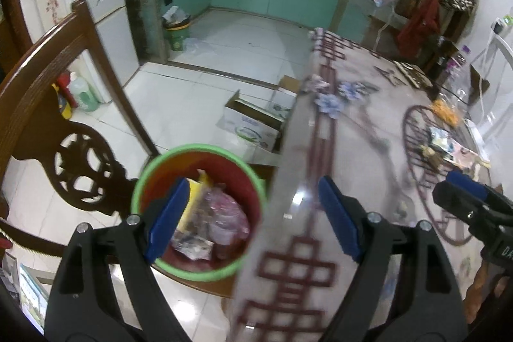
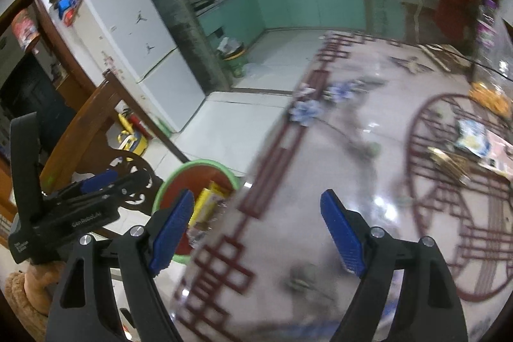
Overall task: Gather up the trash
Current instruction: 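Open both tools over the red bucket, then swing back toward the table, then grasp the white snack wrapper with the left tool while the right tool grasps the crumpled paper bag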
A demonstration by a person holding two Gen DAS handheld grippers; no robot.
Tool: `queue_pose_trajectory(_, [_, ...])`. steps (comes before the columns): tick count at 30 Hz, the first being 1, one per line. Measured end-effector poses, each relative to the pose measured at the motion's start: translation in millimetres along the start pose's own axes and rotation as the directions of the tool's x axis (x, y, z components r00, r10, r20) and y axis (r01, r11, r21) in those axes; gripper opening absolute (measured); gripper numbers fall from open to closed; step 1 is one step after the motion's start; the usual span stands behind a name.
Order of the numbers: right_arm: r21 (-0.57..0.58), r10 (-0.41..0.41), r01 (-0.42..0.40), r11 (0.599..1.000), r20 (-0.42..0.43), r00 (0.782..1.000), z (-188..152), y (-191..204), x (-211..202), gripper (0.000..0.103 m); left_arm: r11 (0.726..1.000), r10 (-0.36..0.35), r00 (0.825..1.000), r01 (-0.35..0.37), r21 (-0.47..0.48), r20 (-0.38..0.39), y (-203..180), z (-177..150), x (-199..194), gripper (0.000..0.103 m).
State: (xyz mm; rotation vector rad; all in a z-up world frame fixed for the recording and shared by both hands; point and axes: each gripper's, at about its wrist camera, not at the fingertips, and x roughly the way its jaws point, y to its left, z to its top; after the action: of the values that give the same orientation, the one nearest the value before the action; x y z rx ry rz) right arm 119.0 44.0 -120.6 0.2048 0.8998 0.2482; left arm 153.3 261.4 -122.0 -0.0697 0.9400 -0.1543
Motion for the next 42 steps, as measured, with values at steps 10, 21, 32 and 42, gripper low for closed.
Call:
queue_pose_trajectory(10, [0.106,-0.141,0.14,0.984,0.002,0.99,-48,-151,-85,0.079,0.995,-0.089,0.995,0.09,0.039,-0.047,-143,-39,-2,0.08])
queue_pose_trajectory(21, [0.232,-0.339,0.337,0.912,-0.033,0.94,-69,-334,-138,0.08,0.987,-0.107,0.99,0.116,0.107,-0.093,-250,-75,-2,0.08])
queue_pose_trajectory(32, [0.165,-0.352,0.372,0.913,-0.137,0.926,-38,-401,-75,0.084,0.974,-0.066,0.989,0.092,0.209,-0.13,-310,-64,22,0.082])
queue_pose_trajectory(42, [0.215,-0.282,0.314,0.925,-0.168,0.945,-40,-430,-54,0.037,0.919,-0.066,0.985,0.122,0.375,-0.16,-382,-22,86,0.083])
